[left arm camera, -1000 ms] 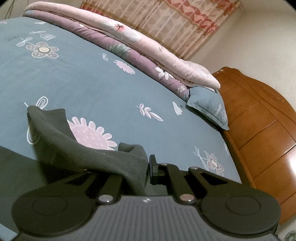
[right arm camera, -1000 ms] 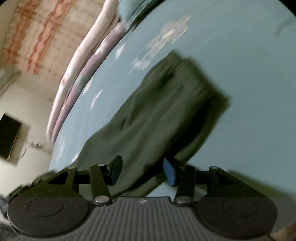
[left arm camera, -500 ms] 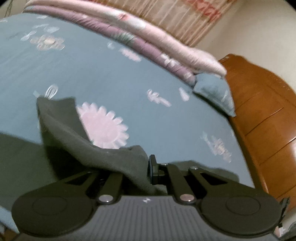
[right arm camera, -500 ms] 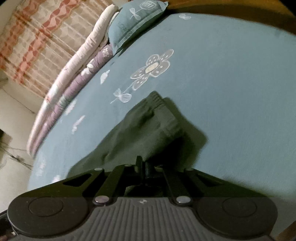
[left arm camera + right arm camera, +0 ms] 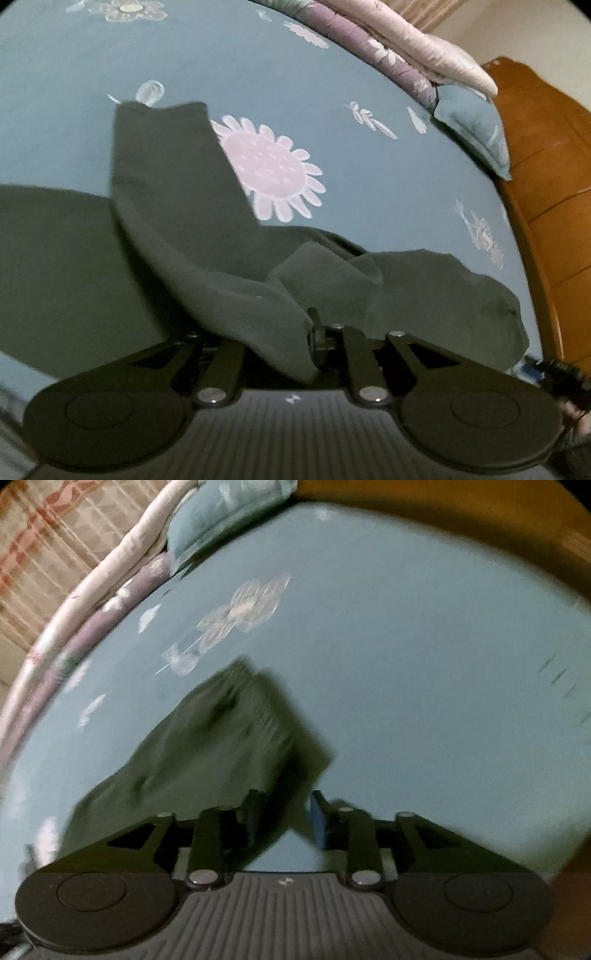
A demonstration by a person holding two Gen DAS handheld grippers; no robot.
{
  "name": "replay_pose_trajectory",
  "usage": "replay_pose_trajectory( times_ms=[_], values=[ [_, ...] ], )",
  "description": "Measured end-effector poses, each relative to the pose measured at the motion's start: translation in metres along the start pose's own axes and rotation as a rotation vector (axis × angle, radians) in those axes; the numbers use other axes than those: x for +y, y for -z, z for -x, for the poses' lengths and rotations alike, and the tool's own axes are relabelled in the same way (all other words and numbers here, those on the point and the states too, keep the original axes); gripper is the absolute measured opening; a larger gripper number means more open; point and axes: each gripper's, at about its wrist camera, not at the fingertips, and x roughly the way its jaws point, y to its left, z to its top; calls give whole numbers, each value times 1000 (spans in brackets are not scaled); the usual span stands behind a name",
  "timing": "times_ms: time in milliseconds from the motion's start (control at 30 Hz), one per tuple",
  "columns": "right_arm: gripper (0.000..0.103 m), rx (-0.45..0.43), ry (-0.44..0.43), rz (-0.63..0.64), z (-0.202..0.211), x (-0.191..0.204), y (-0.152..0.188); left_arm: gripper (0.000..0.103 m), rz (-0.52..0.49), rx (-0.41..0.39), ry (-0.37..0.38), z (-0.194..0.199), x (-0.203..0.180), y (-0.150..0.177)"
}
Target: Fold clothes
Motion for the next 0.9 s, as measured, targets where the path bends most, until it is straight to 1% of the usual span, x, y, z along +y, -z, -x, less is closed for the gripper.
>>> replay_pose_trajectory(
  times_ms=[67,100,167,200,267,300,333,367,400,433,467,500,533,567,600,667,733,767,833,900],
  values=[
    [35,-71,23,70,15,12,-9,21,-38,9,-42,18,-2,-5],
    [35,-103,30,107,22,18,-13,22,-68,16,-57,26,-4,-10],
    [38,-132,6,193,20,37,-19,31,-122,51,-80,35,-7,-18],
    [42,-126,-15,238,13,47,-21,31,-148,70,-92,39,-9,-23],
    [42,-98,-37,299,-8,57,-20,31,-180,84,-119,43,-11,-28],
    [42,-70,-29,312,-23,57,-17,31,-193,86,-113,42,-14,-30],
    [41,-36,-7,312,-38,54,-15,31,-205,85,-93,38,-18,-33],
    [37,-13,27,310,-48,50,-12,31,-217,85,-72,35,-22,-36],
    [22,-10,53,309,-53,44,-11,31,-229,85,-52,31,-26,-38],
    [18,-27,61,300,-51,40,-12,31,-241,85,-32,28,-30,-41],
    [19,-37,63,288,-47,39,-16,33,-253,84,-11,24,-35,-44],
    [22,-55,65,287,-43,42,-19,34,-265,84,9,20,-39,-47],
    [28,-75,59,302,-41,49,-22,35,-277,84,29,17,-43,-50],
    [30,-90,49,319,-40,55,-25,36,-289,83,50,13,-47,-52],
    [32,-79,25,337,-44,61,-24,36,-301,83,70,10,-52,-55],
    [33,-55,-16,373,-53,72,-23,37,-336,95,117,-2,-63,-58],
    [33,-6,14,402,-65,78,-18,37,-400,134,178,-22,-81,-55],
    [33,-3,5,425,-64,81,-15,37,-432,154,209,-32,-90,-54],
    [33,1,-83,488,-54,92,-8,37,-489,197,270,-52,-106,-50],
    [33,38,-214,546,-49,107,0,37,-527,223,307,-66,-118,-43]
  ],
)
